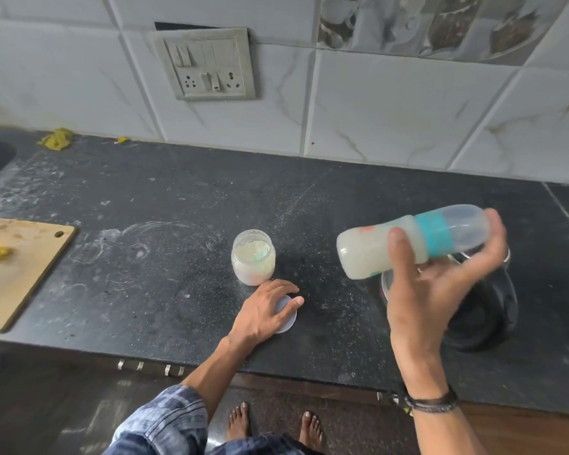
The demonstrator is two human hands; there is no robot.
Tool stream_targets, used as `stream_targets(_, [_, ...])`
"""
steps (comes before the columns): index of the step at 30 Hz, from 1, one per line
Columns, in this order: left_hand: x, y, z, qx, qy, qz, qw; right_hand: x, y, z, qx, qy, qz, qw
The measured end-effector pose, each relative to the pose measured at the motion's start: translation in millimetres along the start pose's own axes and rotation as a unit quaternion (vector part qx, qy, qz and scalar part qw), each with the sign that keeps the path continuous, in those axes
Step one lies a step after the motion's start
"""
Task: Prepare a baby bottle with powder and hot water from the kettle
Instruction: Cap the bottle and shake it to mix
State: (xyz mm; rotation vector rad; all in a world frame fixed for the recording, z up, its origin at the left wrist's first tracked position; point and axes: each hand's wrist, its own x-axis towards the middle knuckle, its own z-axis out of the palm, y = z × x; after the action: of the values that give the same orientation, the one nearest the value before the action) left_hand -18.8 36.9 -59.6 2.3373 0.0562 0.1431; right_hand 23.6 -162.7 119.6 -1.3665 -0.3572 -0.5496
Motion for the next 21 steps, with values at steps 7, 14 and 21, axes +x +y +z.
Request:
stream_targets(7, [0, -2, 1, -0.002, 0.001, 0.001, 1.000, 9, 9, 5, -0.019, -0.060, 0.037, 0.997])
stream_targets(14, [-2, -5, 2, 0.002, 0.013, 0.004, 1.000, 14, 14, 4, -0.045, -0.090, 0.058, 0.993])
stream_targets(21, [2, -4, 3, 0.002, 0.009, -0.003, 1.000, 9, 17, 2, -0.055, 0.009, 0.001, 0.998])
